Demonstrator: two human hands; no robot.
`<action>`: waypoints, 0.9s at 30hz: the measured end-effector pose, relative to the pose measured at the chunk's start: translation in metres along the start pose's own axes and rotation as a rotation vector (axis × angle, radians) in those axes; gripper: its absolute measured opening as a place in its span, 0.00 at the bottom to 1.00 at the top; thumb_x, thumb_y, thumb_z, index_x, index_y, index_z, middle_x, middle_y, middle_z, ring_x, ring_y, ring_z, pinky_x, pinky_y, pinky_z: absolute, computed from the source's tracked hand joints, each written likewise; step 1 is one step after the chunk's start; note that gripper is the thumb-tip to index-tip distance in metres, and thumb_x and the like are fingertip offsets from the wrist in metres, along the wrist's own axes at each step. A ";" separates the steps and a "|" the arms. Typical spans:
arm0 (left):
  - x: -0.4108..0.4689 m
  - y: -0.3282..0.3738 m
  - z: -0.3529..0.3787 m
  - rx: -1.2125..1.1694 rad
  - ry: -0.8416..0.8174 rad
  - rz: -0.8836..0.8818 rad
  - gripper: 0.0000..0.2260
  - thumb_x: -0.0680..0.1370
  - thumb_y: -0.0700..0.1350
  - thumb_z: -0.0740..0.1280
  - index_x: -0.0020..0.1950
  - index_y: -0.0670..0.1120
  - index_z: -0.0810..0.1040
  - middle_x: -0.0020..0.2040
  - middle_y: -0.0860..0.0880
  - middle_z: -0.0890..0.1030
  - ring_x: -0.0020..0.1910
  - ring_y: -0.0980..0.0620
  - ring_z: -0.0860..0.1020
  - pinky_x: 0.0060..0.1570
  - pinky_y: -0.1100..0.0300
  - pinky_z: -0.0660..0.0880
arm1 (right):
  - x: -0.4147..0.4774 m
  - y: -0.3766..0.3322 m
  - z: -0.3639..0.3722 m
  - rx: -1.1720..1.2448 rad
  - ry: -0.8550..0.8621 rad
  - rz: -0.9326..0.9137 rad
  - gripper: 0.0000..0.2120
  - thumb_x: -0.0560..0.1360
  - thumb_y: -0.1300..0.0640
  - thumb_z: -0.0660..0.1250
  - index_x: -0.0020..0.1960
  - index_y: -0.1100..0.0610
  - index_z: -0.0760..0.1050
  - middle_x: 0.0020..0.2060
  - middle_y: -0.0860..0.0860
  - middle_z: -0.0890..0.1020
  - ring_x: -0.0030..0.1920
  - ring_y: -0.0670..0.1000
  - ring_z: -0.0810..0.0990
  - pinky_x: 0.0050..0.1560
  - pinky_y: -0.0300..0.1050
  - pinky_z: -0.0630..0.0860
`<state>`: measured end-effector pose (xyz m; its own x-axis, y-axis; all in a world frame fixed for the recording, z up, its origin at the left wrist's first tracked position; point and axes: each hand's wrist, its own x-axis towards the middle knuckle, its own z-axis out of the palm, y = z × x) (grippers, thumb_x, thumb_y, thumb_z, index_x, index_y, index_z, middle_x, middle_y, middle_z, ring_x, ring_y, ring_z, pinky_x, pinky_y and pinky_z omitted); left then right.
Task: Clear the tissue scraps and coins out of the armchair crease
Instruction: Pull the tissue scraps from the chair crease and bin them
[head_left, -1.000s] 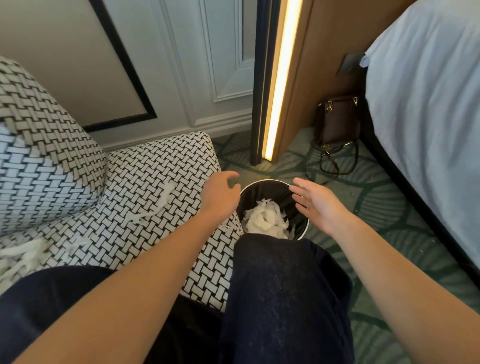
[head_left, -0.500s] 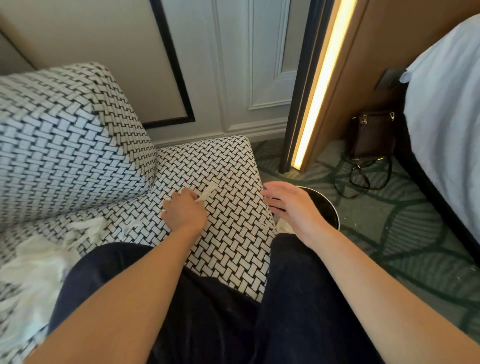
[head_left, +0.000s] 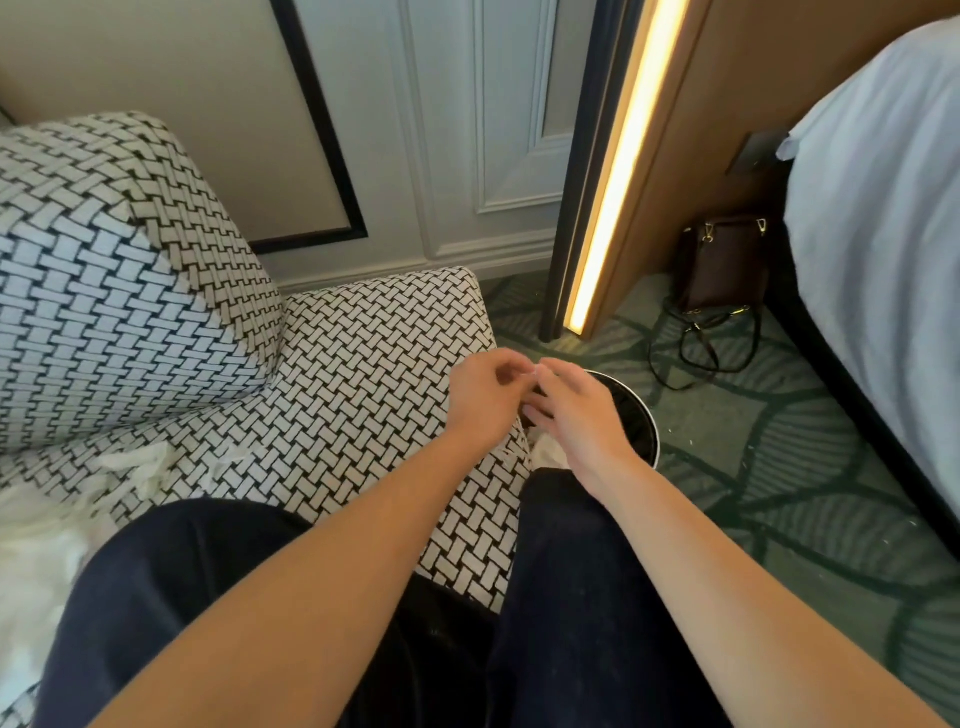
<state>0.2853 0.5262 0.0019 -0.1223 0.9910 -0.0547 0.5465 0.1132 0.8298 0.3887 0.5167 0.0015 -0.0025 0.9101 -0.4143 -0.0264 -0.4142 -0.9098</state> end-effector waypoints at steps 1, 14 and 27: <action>0.002 0.007 0.008 -0.024 -0.023 0.021 0.04 0.76 0.42 0.68 0.48 0.47 0.82 0.38 0.59 0.77 0.37 0.64 0.75 0.36 0.77 0.69 | 0.003 -0.002 -0.007 -0.004 0.053 -0.022 0.14 0.79 0.55 0.61 0.64 0.56 0.74 0.57 0.52 0.80 0.55 0.48 0.80 0.59 0.45 0.77; 0.006 0.026 0.047 -0.242 -0.409 -0.288 0.24 0.81 0.43 0.58 0.77 0.52 0.56 0.74 0.47 0.65 0.71 0.51 0.65 0.67 0.56 0.64 | 0.040 0.009 -0.081 0.195 0.028 0.433 0.28 0.79 0.41 0.56 0.74 0.54 0.61 0.73 0.56 0.65 0.72 0.57 0.64 0.70 0.54 0.62; -0.026 0.033 -0.055 -0.262 -0.282 -0.230 0.15 0.82 0.46 0.54 0.64 0.46 0.75 0.59 0.48 0.79 0.55 0.54 0.76 0.42 0.69 0.67 | -0.010 -0.051 -0.016 -0.073 -0.050 0.152 0.19 0.81 0.50 0.56 0.68 0.58 0.70 0.63 0.54 0.77 0.61 0.53 0.76 0.68 0.51 0.68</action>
<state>0.2611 0.5007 0.0609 0.0344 0.9270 -0.3736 0.2984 0.3472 0.8890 0.4058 0.5283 0.0515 -0.0508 0.8354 -0.5473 0.0505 -0.5451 -0.8368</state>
